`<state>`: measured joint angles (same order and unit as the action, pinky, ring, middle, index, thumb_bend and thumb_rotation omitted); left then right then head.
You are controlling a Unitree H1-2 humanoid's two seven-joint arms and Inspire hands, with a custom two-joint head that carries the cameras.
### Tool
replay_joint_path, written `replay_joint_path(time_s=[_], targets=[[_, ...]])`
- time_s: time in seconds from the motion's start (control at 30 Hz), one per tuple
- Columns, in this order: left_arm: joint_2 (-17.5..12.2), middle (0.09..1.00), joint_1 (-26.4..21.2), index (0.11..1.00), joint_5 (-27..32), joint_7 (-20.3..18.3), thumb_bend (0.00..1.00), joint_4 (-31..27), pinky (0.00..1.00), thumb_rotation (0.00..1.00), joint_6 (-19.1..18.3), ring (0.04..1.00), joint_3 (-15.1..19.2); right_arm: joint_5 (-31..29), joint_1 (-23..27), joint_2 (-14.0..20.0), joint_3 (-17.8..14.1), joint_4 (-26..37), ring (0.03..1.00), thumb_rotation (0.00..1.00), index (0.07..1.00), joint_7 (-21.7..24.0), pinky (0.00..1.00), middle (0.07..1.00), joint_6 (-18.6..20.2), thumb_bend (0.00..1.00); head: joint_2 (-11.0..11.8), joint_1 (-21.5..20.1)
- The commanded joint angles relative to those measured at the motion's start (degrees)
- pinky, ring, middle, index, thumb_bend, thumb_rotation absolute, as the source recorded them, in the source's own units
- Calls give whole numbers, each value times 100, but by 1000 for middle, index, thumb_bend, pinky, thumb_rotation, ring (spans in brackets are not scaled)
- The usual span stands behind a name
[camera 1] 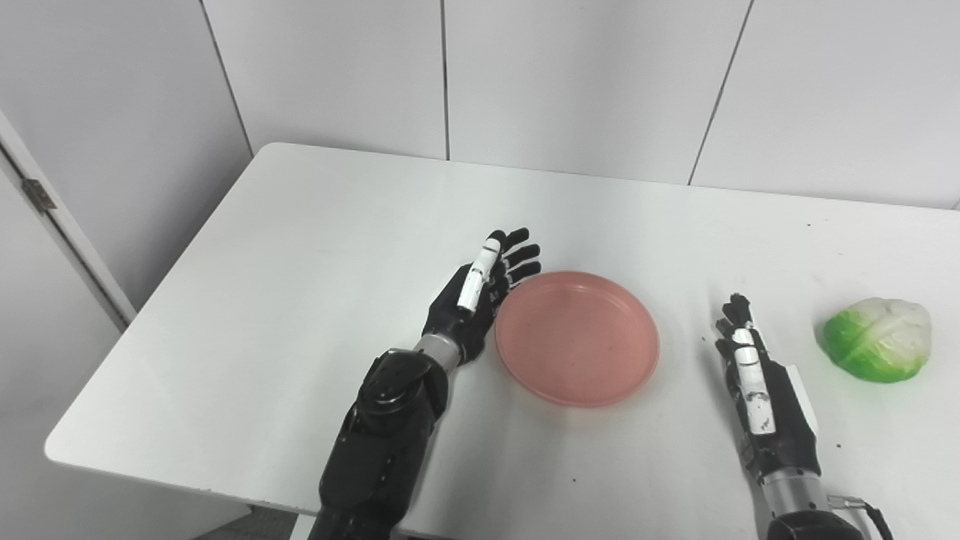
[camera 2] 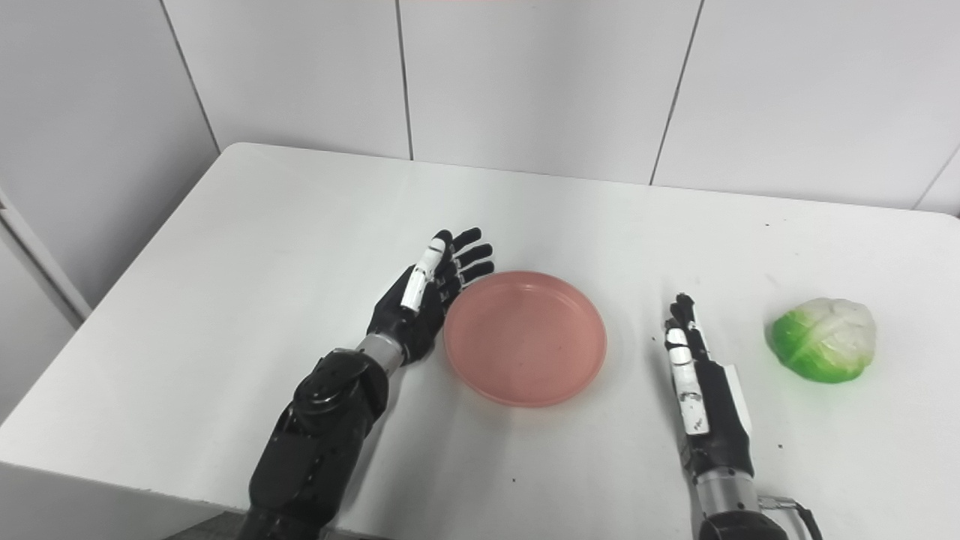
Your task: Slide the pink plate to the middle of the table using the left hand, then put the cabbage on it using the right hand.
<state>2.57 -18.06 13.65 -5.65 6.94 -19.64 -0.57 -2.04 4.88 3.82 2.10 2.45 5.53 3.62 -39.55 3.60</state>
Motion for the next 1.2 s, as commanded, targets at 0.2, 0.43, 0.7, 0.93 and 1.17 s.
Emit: replay_joint_path(time_s=[0.2, 0.43, 0.7, 0.93, 1.17], targets=[[-131, 895, 35, 885, -18, -175, 462, 48, 875, 1000, 77, 887, 28, -12, 62, -148, 95, 27, 1000, 1000, 1000, -18, 996, 1000, 45, 466, -36, -281], [-228, 899, 105, 891, -74, -218, 464, 316, 894, 1000, 452, 895, 144, 167, 126, -223, 112, 4, 990, 1000, 1000, -191, 980, 999, -132, 439, 4, -815], [-476, 903, 178, 895, -19, -473, 467, 904, 897, 1000, 1023, 900, 286, 757, 350, -267, 212, 448, 970, 1000, 998, -507, 943, 981, -127, 491, 152, -1933], [-590, 891, 177, 887, 71, -745, 475, 1288, 883, 1000, 1331, 885, 322, 1719, 783, 12, 72, 1243, 941, 1000, 979, -744, 865, 962, 74, 719, 226, -2401], [-724, 890, 116, 884, 117, -938, 476, 1544, 886, 1000, 1482, 886, 339, 2733, 1279, 540, -398, 2203, 877, 987, 936, -769, 826, 915, 780, 827, 271, -3184]])
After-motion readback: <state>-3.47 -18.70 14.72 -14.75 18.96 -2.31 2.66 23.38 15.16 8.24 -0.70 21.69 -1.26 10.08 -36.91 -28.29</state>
